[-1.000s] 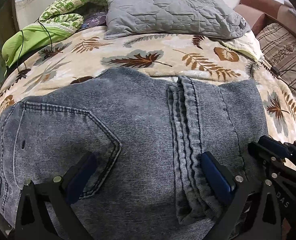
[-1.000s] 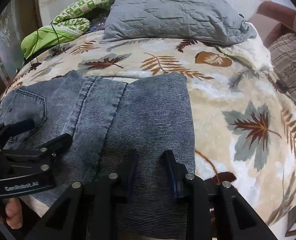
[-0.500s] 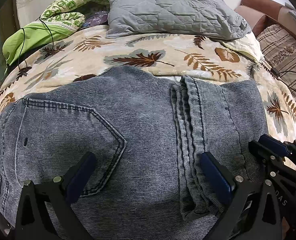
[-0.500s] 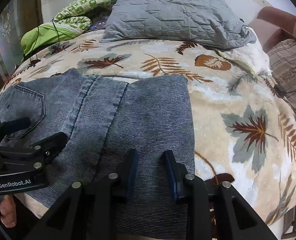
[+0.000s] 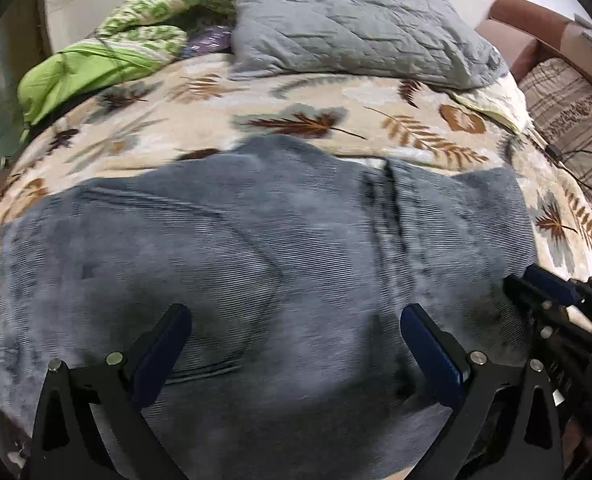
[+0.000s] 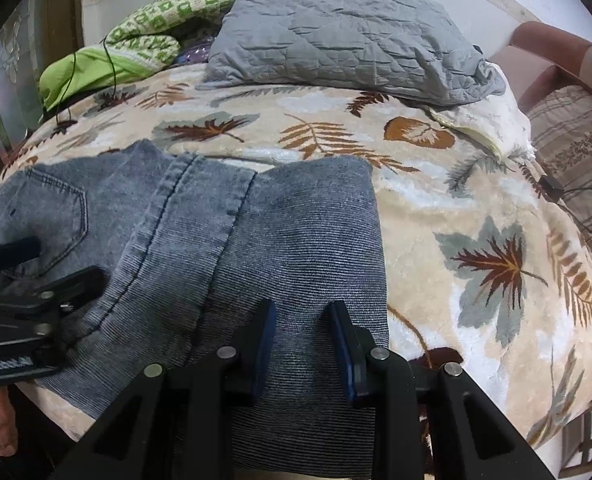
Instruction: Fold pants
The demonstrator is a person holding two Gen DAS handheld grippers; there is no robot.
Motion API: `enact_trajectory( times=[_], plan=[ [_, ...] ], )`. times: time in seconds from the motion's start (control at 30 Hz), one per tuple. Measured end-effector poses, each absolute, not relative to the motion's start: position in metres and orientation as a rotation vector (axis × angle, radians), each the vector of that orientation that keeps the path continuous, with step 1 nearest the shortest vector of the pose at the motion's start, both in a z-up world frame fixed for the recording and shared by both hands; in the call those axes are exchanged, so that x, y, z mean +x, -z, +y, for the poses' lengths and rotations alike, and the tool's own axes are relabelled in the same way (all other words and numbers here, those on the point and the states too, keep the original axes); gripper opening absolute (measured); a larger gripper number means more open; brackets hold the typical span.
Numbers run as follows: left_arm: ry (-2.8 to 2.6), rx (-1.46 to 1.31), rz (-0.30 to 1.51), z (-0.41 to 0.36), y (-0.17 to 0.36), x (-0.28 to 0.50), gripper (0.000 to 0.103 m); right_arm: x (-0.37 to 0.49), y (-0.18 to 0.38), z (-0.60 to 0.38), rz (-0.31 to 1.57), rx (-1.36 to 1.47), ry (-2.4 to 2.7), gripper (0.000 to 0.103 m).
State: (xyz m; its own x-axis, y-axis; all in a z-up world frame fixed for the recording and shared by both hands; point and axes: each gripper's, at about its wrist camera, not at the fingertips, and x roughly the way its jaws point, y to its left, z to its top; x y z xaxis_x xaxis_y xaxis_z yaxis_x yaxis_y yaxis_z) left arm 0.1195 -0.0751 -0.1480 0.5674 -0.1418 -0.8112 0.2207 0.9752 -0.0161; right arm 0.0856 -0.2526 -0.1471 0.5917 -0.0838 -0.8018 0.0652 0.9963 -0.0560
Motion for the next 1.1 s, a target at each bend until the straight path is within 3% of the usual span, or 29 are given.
enact_trajectory(
  times=[0.2, 0.5, 0.63, 0.83, 1.1],
  plan=[
    [0.071, 0.016, 0.904, 0.006, 0.131, 0.103, 0.103, 0.086, 0.127, -0.237, 0.826, 0.019, 0.014, 0.031],
    [-0.23, -0.269, 0.945, 0.15, 0.125, 0.077, 0.103, 0.108, 0.149, -0.177, 0.9, -0.105, -0.055, 0.032],
    [-0.307, -0.414, 0.963, 0.19, 0.13, 0.064, 0.103, 0.11, 0.136, -0.191, 0.857, 0.053, -0.113, 0.032],
    [-0.262, -0.554, 1.008, 0.201, 0.138, 0.051, 0.103, 0.1, 0.114, -0.187, 0.737, 0.056, -0.164, 0.032],
    [-0.223, -0.676, 1.091, 0.185, 0.165, 0.066, 0.103, 0.088, 0.112, -0.179, 0.738, 0.067, -0.235, 0.032]
  ],
)
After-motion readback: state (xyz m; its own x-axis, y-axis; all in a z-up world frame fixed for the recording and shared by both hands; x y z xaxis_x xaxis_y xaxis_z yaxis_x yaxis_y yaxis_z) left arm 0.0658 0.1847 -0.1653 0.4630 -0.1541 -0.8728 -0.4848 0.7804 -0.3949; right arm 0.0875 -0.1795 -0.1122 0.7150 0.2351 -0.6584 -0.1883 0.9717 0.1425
